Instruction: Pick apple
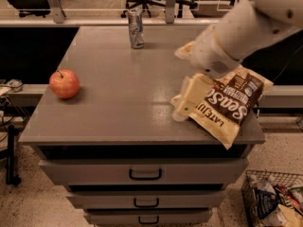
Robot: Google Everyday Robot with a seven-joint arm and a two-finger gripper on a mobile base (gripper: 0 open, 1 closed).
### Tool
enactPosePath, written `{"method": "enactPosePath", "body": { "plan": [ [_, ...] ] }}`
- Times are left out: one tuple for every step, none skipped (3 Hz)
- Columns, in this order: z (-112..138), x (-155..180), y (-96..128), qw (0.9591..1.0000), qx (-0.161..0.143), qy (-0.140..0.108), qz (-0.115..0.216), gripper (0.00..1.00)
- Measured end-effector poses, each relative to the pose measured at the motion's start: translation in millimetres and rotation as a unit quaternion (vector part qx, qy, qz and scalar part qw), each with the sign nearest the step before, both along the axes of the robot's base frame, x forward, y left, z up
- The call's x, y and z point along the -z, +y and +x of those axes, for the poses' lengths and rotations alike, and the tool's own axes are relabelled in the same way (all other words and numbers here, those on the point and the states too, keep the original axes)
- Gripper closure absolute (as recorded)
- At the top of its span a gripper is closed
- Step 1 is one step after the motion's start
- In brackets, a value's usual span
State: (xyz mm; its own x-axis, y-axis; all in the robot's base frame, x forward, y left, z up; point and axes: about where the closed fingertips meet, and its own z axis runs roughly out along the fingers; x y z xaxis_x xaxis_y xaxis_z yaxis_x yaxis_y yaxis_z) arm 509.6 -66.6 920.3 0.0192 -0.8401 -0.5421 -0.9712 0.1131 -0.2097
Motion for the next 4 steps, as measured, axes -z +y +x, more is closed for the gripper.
{"method": "enactPosePath", "body": {
  "plan": [
    [7.0,4.0,62.3,0.9982,-0.022,0.010,0.055,0.00],
    [6.9,4.0,62.5,0.9982,-0.022,0.010,0.055,0.00],
    [18.3,12.8,93.9,0.9958,-0.041,0.005,0.082,0.00],
    [42.9,29.1,141.8,0.9904,-0.061,0.001,0.124,0.00]
  ]
}}
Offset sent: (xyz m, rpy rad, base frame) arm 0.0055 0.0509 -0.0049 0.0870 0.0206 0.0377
